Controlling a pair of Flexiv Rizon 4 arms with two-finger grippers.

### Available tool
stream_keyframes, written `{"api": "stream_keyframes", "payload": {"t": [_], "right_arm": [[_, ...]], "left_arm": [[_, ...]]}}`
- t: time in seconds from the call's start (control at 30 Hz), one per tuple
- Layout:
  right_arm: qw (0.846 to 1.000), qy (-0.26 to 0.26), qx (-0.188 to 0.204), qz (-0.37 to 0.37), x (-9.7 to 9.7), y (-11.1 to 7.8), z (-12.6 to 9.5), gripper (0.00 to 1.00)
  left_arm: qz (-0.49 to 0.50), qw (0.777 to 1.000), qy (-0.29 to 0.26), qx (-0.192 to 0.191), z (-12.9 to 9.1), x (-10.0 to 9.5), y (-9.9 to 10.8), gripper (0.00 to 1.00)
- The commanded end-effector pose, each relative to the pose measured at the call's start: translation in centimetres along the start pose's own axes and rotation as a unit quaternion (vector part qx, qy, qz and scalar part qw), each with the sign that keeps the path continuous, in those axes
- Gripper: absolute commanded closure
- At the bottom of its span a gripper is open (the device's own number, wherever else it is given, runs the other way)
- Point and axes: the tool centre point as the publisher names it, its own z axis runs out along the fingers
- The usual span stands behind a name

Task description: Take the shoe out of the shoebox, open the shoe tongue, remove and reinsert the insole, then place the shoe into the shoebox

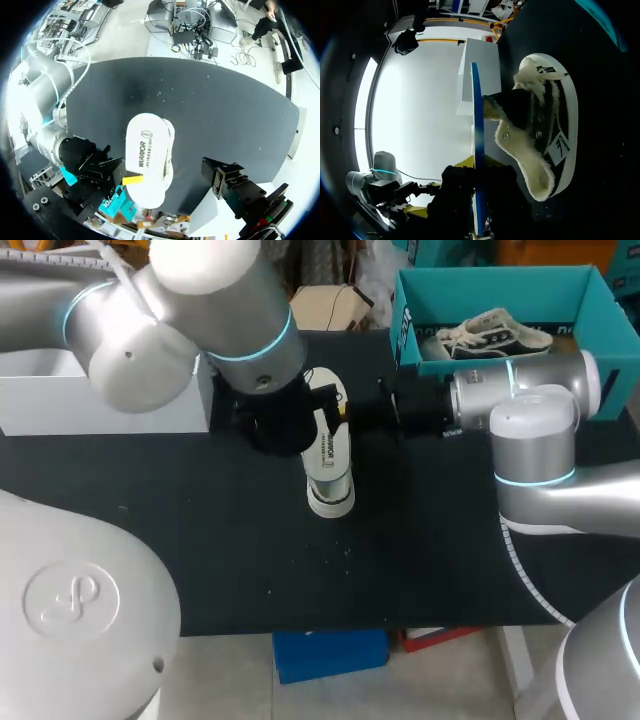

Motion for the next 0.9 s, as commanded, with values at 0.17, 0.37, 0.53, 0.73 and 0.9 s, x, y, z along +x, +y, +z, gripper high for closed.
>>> {"api": "stream_keyframes", "payload": {"t": [0.17, 0.37, 0.53, 0.73, 0.9], "right_arm": [[1.0, 0.0, -0.001, 0.0, 0.0, 0.0, 0.1, 1.0], [1.0, 0.0, -0.001, 0.0, 0.0, 0.0, 0.1, 1.0], [1.0, 0.0, -0.001, 0.0, 0.0, 0.0, 0.1, 1.0], [1.0, 0.0, -0.001, 0.0, 0.0, 0.0, 0.1, 1.0], [1.0, 0.0, -0.001, 0.0, 0.0, 0.0, 0.1, 1.0]], "left_arm": [[0.001, 0.997, 0.075, 0.004, 0.3, -1.1, 1.2, 0.0], [0.013, 0.996, 0.086, -0.011, 0.3, -1.7, 1.4, 0.0], [0.013, 0.996, 0.086, -0.011, 0.3, -1.7, 1.4, 0.0], [0.013, 0.996, 0.086, -0.011, 0.3, -1.7, 1.4, 0.0], [0.012, 0.999, -0.019, 0.042, 0.6, -1.2, 2.3, 0.0]]}}
